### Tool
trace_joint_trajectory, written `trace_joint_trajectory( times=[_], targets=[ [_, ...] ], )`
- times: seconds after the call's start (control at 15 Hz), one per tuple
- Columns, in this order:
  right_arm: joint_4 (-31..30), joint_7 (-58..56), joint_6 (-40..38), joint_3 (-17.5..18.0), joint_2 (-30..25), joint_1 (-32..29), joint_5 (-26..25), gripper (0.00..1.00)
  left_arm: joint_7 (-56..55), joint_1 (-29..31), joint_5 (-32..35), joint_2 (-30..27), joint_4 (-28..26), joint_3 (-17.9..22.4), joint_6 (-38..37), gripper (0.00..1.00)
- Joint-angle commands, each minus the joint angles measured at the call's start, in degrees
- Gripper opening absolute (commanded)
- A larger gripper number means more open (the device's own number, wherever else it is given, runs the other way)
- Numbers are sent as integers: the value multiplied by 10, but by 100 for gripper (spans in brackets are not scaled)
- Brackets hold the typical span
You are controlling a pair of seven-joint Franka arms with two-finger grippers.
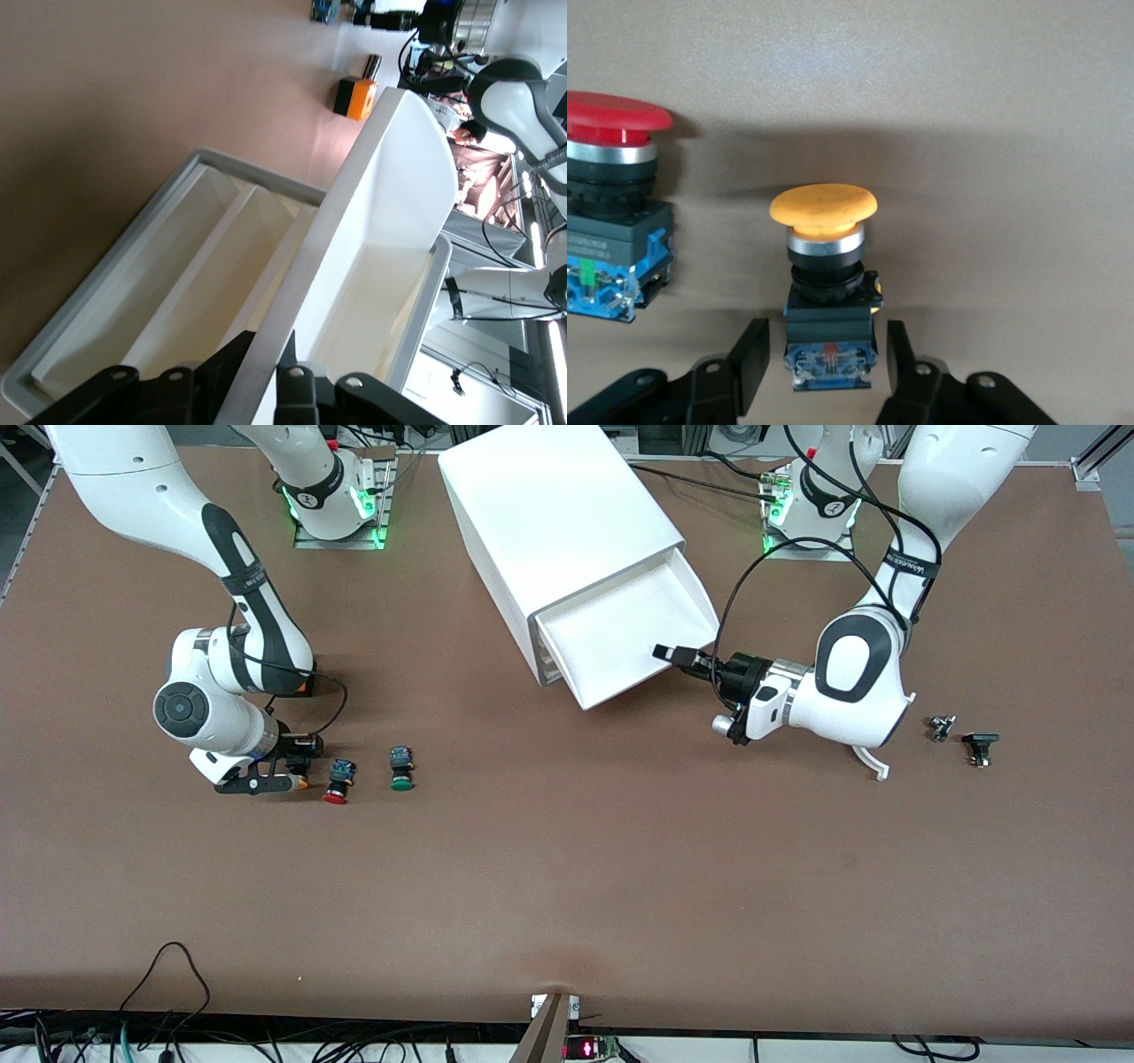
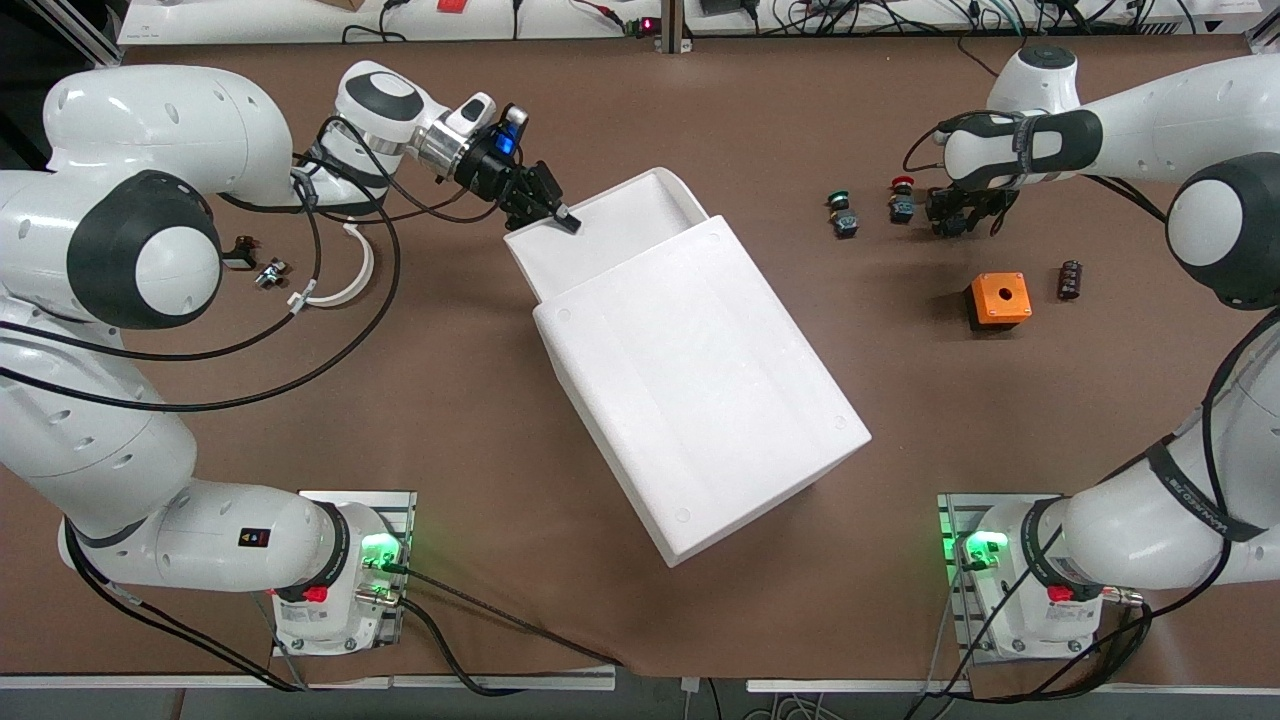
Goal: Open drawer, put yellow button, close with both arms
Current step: 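Pull the uppermost drawer open with the left gripper while the right gripper grips the button, then withdraw the left gripper from the drawer while the right gripper holds the button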
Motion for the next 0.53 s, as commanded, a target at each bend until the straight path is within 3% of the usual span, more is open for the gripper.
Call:
trace_joint_trajectory(
  times=[0.0, 0.07, 0.47],
  targets=[
    [-5, -14, -1, 5, -6, -3, 0, 43, -16, -9, 11, 9, 8, 4, 43, 51],
    [-5, -16, -1, 7, -6, -3, 0, 39, -14, -9, 11, 9, 6, 4, 45, 100],
    [0, -18, -4, 34, -23, -3, 0, 28, -15, 4, 16, 0, 26, 8, 68, 100]
  ],
)
